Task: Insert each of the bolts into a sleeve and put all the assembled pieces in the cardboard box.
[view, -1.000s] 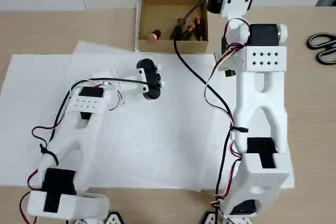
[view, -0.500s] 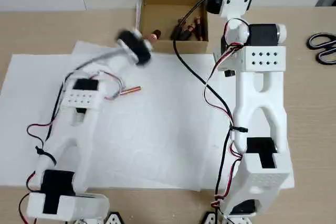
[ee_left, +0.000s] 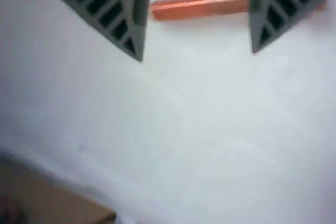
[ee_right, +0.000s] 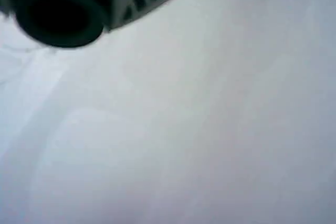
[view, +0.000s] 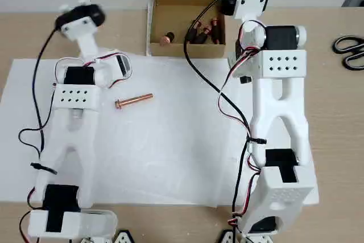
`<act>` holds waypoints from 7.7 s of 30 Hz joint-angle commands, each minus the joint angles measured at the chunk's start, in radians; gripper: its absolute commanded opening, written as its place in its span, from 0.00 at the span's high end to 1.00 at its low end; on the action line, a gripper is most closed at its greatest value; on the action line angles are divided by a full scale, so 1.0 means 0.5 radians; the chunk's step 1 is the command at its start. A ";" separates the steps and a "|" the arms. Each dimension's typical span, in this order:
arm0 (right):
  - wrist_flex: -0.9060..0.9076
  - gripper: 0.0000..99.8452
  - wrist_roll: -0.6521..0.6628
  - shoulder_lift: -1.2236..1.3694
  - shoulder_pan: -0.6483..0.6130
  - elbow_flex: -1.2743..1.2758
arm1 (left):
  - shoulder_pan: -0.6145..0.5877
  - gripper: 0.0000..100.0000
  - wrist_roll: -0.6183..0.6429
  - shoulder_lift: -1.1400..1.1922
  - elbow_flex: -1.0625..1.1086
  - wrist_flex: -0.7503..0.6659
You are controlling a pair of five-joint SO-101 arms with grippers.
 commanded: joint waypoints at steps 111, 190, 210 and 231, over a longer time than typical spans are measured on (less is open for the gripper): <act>0.008 1.00 -0.003 -0.937 -0.385 0.037 | 0.040 0.99 -0.746 0.037 -1.220 1.430; -2.785 1.00 -0.396 -3.141 -0.965 4.091 | 0.970 0.99 -0.114 -1.731 1.131 -0.690; -2.766 1.00 -0.390 -3.144 -0.993 4.091 | 0.961 0.99 -0.282 -1.718 1.189 -0.721; -2.665 1.00 -0.387 -3.276 -1.060 4.094 | 0.853 0.99 -0.282 -1.731 1.287 -0.795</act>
